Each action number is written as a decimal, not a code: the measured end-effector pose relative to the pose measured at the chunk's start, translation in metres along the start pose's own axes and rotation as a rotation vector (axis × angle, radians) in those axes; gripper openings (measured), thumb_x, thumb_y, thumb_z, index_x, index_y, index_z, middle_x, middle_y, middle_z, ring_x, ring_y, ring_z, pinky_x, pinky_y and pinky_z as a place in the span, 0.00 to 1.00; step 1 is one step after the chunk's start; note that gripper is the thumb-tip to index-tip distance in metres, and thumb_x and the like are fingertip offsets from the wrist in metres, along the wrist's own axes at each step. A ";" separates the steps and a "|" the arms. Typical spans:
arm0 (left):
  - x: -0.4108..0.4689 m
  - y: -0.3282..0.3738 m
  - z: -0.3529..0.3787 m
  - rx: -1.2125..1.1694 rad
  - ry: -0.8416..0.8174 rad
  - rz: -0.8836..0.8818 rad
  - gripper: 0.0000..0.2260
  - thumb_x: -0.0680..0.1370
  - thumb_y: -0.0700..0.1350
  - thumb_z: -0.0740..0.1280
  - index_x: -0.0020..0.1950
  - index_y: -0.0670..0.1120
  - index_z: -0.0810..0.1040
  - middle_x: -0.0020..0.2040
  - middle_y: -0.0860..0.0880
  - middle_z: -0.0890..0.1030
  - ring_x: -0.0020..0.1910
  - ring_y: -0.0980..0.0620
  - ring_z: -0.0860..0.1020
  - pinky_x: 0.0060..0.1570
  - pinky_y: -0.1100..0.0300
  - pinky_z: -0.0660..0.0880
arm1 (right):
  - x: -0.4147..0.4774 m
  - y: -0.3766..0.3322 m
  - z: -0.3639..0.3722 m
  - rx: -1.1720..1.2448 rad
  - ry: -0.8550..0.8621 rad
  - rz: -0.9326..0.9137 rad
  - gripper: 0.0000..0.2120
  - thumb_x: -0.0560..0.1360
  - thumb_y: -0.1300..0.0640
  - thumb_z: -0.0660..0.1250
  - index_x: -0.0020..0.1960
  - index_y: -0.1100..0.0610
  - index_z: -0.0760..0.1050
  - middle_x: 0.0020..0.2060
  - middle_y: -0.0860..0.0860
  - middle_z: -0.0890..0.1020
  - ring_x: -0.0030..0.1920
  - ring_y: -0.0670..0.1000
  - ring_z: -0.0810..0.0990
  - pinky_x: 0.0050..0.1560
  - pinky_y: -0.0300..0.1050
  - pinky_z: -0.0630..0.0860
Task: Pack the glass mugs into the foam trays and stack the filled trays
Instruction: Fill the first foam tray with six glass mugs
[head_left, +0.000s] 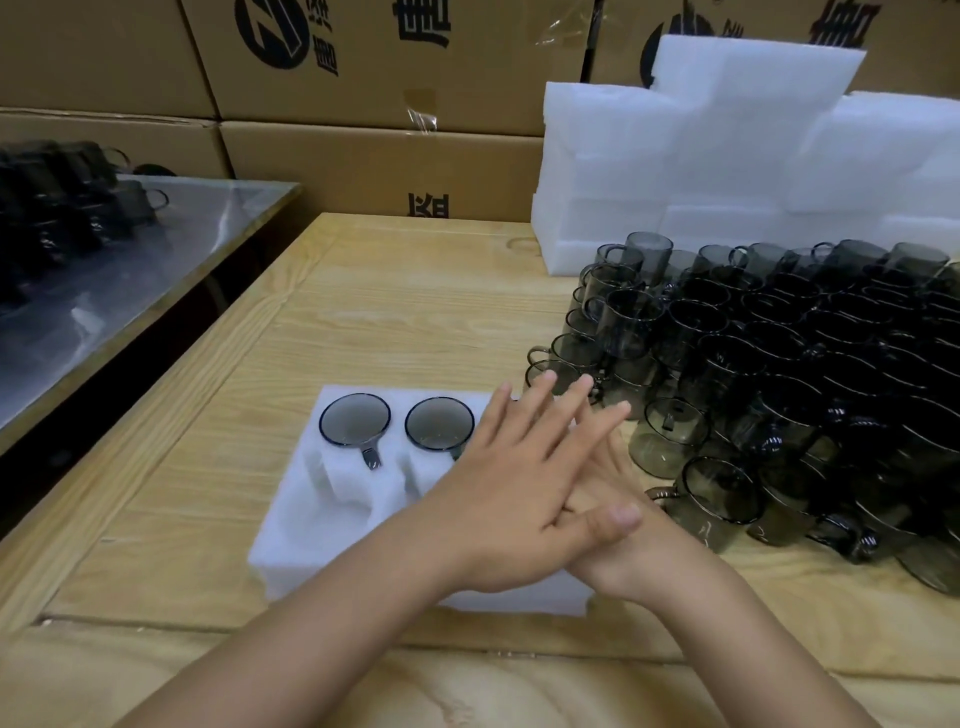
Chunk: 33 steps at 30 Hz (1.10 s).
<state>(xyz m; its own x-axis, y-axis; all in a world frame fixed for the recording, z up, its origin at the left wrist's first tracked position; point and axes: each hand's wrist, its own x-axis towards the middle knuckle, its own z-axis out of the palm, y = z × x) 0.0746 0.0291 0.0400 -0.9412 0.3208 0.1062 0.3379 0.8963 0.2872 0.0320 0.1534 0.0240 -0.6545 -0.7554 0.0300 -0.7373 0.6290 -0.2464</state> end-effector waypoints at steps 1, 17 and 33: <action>0.000 0.000 0.003 0.018 0.010 -0.008 0.36 0.70 0.73 0.36 0.76 0.61 0.38 0.79 0.53 0.39 0.74 0.55 0.31 0.73 0.49 0.33 | -0.001 0.000 -0.002 -0.052 -0.039 -0.003 0.36 0.77 0.39 0.48 0.71 0.42 0.25 0.71 0.45 0.26 0.69 0.51 0.22 0.70 0.54 0.27; -0.007 0.002 -0.001 -0.096 0.079 -0.071 0.33 0.68 0.73 0.31 0.70 0.63 0.33 0.78 0.57 0.41 0.74 0.61 0.34 0.74 0.51 0.36 | -0.017 -0.006 0.000 0.287 0.437 0.040 0.23 0.79 0.53 0.54 0.72 0.58 0.64 0.70 0.51 0.66 0.73 0.51 0.58 0.74 0.47 0.51; -0.030 -0.151 -0.025 -1.191 0.634 -0.453 0.12 0.80 0.39 0.58 0.62 0.43 0.74 0.52 0.44 0.83 0.52 0.44 0.81 0.53 0.55 0.75 | -0.080 0.021 -0.002 0.006 0.466 0.293 0.11 0.65 0.64 0.76 0.34 0.56 0.74 0.58 0.54 0.78 0.63 0.58 0.74 0.59 0.51 0.69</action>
<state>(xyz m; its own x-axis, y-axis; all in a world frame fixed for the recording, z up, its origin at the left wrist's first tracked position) 0.0516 -0.1233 0.0171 -0.9138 -0.3936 0.1003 0.1125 -0.0080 0.9936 0.0689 0.2277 0.0188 -0.8382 -0.3868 0.3845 -0.5128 0.7990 -0.3141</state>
